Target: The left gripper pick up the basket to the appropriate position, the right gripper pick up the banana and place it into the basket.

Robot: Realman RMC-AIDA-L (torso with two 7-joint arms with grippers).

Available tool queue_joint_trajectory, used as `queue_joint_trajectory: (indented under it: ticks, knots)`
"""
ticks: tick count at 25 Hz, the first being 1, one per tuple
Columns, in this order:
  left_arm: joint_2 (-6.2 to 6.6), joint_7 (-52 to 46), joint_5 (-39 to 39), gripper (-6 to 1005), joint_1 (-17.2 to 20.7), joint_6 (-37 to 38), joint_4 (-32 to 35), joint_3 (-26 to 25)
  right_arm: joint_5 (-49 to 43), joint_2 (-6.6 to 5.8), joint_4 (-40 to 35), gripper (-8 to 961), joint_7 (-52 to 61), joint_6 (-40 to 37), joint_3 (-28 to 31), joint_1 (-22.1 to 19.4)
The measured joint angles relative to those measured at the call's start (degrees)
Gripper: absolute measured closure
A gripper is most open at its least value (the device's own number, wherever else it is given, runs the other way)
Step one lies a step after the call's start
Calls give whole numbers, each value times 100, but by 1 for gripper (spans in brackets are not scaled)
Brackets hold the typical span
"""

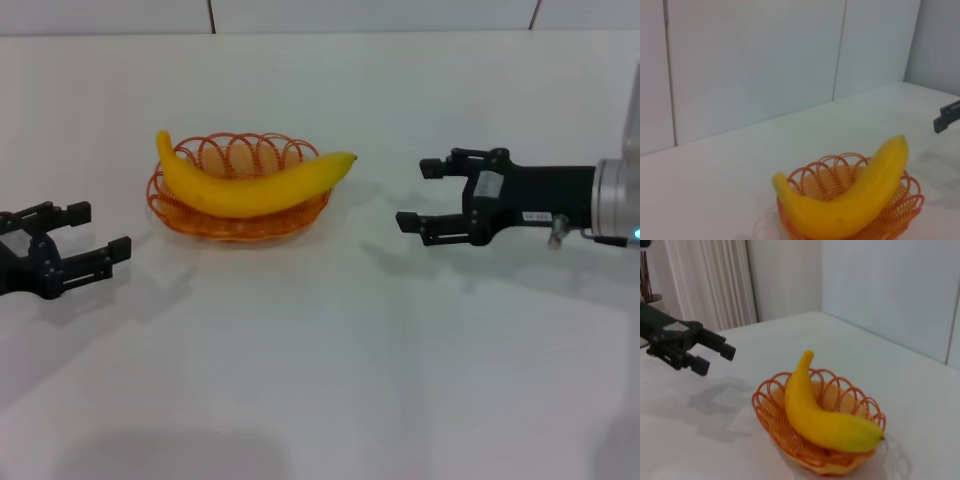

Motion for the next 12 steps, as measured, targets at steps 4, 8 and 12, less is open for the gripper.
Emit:
queue_joint_trajectory:
  ticks: [4, 8, 12]
  knots:
    - [0, 29, 3, 227, -10, 0, -1, 1, 1, 5, 50, 102, -63, 31, 18, -38]
    - [0, 44, 4, 227, -30, 0, -1, 1, 13, 12, 105, 102, -147, 58, 24, -39]
    - [0, 50, 3, 227, -52, 0, -1, 2, 40, 29, 131, 102, -249, 58, 34, -43]
